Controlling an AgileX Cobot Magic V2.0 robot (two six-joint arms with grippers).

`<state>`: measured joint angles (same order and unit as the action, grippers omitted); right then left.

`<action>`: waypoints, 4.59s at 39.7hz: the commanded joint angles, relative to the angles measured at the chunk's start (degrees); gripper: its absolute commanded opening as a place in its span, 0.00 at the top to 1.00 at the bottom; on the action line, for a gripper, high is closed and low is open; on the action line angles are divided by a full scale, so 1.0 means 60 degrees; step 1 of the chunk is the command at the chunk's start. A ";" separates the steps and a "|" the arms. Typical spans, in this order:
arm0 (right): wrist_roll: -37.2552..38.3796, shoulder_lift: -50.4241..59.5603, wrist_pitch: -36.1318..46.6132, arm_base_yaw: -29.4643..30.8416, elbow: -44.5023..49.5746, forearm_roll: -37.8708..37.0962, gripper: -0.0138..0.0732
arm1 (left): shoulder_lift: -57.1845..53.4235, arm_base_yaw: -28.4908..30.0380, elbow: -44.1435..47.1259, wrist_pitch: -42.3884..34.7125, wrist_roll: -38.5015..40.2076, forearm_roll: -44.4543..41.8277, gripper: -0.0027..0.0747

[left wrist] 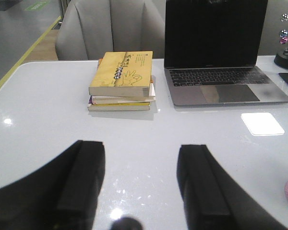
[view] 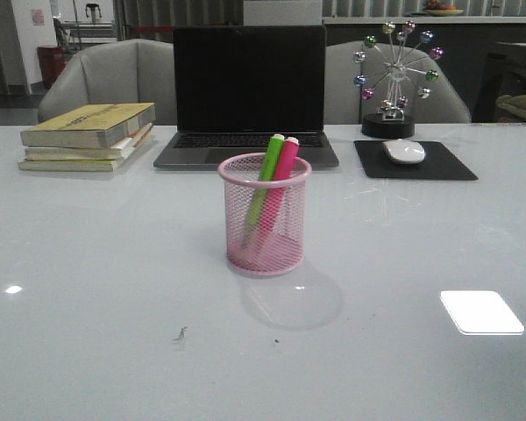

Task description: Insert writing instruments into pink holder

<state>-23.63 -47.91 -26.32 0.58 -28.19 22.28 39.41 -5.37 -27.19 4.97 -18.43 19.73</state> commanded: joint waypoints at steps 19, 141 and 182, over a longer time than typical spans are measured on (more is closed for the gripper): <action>-0.0141 0.0103 0.0577 -0.0044 -0.0281 0.0169 0.60 | -0.0137 0.0026 -0.0073 -0.0828 -0.0042 0.0024 0.44; -0.0141 0.8096 0.4439 -0.0044 0.5004 0.0648 0.78 | -0.0137 0.0026 -0.0073 -0.0712 -0.0042 0.0039 0.44; -0.0141 0.8096 0.4439 -0.0044 0.5004 0.0648 0.78 | -0.1611 0.0026 -0.0073 -0.0706 -0.0042 0.0039 0.84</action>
<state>-24.07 0.56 -4.09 0.37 1.76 25.65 30.60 -5.37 -25.85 4.81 -18.77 19.64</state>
